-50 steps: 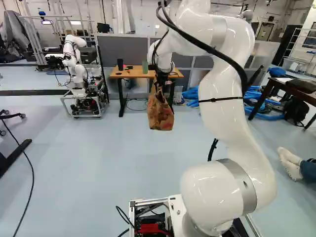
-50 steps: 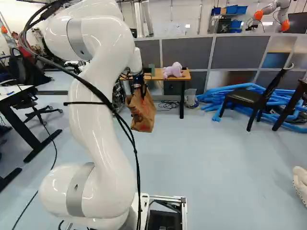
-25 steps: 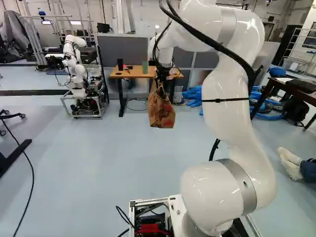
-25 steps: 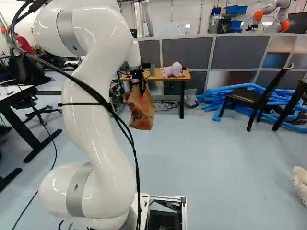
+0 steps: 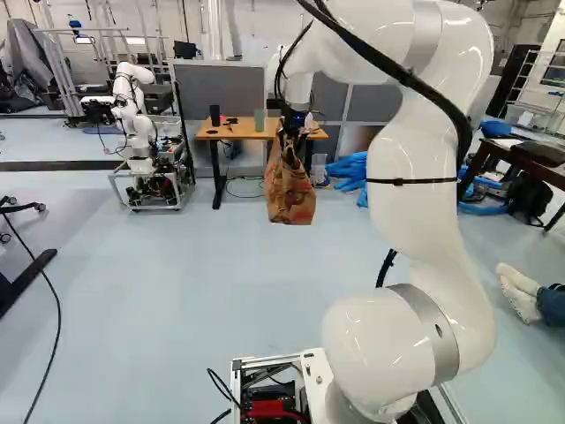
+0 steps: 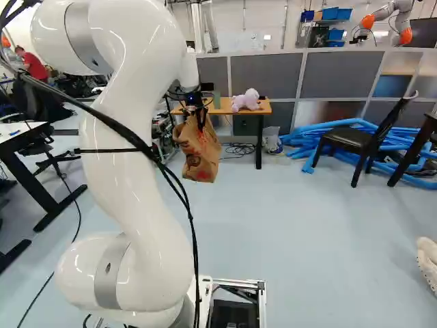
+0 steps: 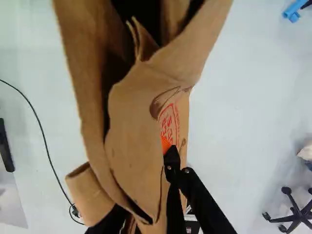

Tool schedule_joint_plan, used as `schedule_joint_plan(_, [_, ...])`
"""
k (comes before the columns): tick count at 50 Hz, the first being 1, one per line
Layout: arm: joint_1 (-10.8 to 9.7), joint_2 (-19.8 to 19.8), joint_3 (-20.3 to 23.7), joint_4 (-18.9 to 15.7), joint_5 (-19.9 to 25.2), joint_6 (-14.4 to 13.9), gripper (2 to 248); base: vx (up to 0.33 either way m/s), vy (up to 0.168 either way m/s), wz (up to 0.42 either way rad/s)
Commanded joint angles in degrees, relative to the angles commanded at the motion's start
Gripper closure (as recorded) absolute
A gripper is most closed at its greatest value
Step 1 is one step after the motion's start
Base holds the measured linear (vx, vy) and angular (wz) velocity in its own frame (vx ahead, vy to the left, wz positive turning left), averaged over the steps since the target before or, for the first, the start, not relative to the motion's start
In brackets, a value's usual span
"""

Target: Pick up the bag on the ground and place it on the table

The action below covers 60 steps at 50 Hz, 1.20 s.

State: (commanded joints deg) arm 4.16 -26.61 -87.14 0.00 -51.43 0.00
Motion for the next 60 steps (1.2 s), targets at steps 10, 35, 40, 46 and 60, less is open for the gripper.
schedule_joint_plan(10, [0.0,1.4,0.1,0.0,-0.8,0.0,229,0.000,0.000,0.000])
schedule_joint_plan(35, [0.0,5.0,0.3,0.0,-2.6,0.0,229,0.000,0.000,0.000])
schedule_joint_plan(40, [0.0,5.7,0.3,0.0,-3.0,0.0,229,0.000,0.000,0.000])
schedule_joint_plan(46, [0.0,6.5,0.2,0.0,-3.4,0.0,229,0.000,0.000,0.000])
schedule_joint_plan(60, [0.0,8.3,0.1,0.0,-5.0,0.0,229,0.000,0.000,0.000])
